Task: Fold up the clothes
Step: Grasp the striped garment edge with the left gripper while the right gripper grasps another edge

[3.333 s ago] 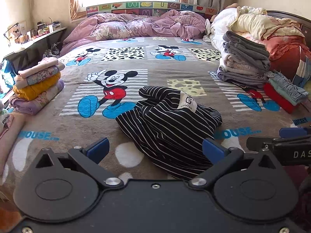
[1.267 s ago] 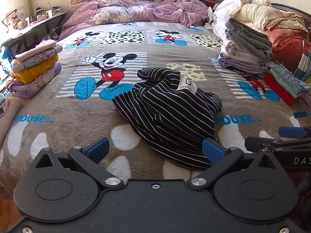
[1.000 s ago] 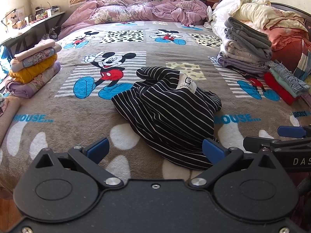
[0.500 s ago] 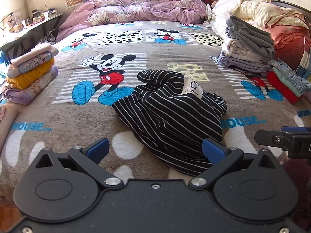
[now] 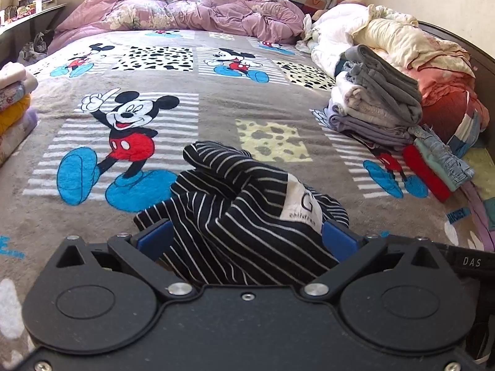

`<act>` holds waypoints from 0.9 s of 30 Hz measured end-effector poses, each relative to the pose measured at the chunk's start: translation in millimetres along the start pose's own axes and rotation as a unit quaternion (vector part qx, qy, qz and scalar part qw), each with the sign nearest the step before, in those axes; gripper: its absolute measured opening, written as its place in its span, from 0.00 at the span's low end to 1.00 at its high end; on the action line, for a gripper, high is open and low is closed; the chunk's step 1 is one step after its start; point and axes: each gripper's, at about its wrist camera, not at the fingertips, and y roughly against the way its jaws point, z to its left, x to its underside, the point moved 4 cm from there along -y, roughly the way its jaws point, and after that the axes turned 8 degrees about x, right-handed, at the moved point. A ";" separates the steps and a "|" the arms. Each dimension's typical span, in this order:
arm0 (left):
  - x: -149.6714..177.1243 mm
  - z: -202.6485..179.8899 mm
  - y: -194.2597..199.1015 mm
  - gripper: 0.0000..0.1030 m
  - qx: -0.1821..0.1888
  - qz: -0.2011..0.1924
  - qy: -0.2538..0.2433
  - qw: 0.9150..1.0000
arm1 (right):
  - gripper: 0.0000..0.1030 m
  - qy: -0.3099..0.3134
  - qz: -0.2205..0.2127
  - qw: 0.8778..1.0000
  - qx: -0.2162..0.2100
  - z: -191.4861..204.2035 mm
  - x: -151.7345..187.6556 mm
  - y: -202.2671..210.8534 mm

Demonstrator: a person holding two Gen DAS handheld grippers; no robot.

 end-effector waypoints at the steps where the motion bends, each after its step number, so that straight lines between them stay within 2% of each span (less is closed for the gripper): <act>1: -6.5 1.5 -5.0 1.00 0.001 0.001 -0.003 1.000 | 1.00 -0.009 -0.001 1.000 0.003 -3.9 -4.3 -5.6; 4: -26.6 8.3 -20.1 1.00 0.011 0.014 -0.005 1.000 | 1.00 -0.037 0.019 0.999 -0.004 -16.7 -19.6 -27.6; 6: -39.4 11.7 -31.9 1.00 0.022 0.026 -0.013 0.999 | 1.00 -0.035 0.013 0.999 -0.005 -21.0 -29.3 -37.0; 9: -59.8 14.1 -54.9 1.00 0.015 0.042 -0.053 0.998 | 1.00 -0.024 0.001 1.000 -0.007 -25.2 -43.9 -49.9; 12: -78.0 20.4 -83.3 0.98 0.014 0.066 -0.081 0.994 | 1.00 -0.017 0.008 1.000 -0.022 -26.8 -57.0 -65.7; 13: -83.7 22.8 -93.2 0.97 0.019 0.076 -0.087 0.993 | 0.99 -0.013 0.011 0.999 -0.028 -26.8 -60.4 -71.0; 15: -93.6 27.7 -113.8 0.87 0.033 0.099 -0.098 0.990 | 0.95 -0.004 0.017 0.999 -0.040 -25.8 -66.2 -81.3; 16: -97.1 28.9 -123.6 0.83 0.037 0.112 -0.105 0.987 | 0.91 0.001 0.017 0.999 -0.046 -24.5 -68.6 -85.7; 19: -102.3 29.3 -151.8 0.71 0.041 0.151 -0.136 0.978 | 0.87 0.018 0.021 0.998 -0.055 -19.7 -72.1 -98.1; 21: -101.0 27.5 -170.4 0.70 0.046 0.184 -0.153 0.970 | 0.82 0.020 0.032 0.997 -0.061 -18.2 -71.0 -107.8; 24: -94.5 24.7 -193.2 0.70 0.053 0.227 -0.172 0.957 | 0.81 0.016 0.055 0.996 -0.075 -17.7 -66.9 -123.9; 26: -86.6 24.2 -203.0 0.70 0.051 0.248 -0.191 0.948 | 0.81 0.018 0.071 0.995 -0.067 -18.6 -63.3 -136.4; 27: -82.6 24.9 -205.7 0.67 0.050 0.254 -0.195 0.946 | 0.80 0.017 0.080 0.995 -0.064 -19.6 -61.1 -142.1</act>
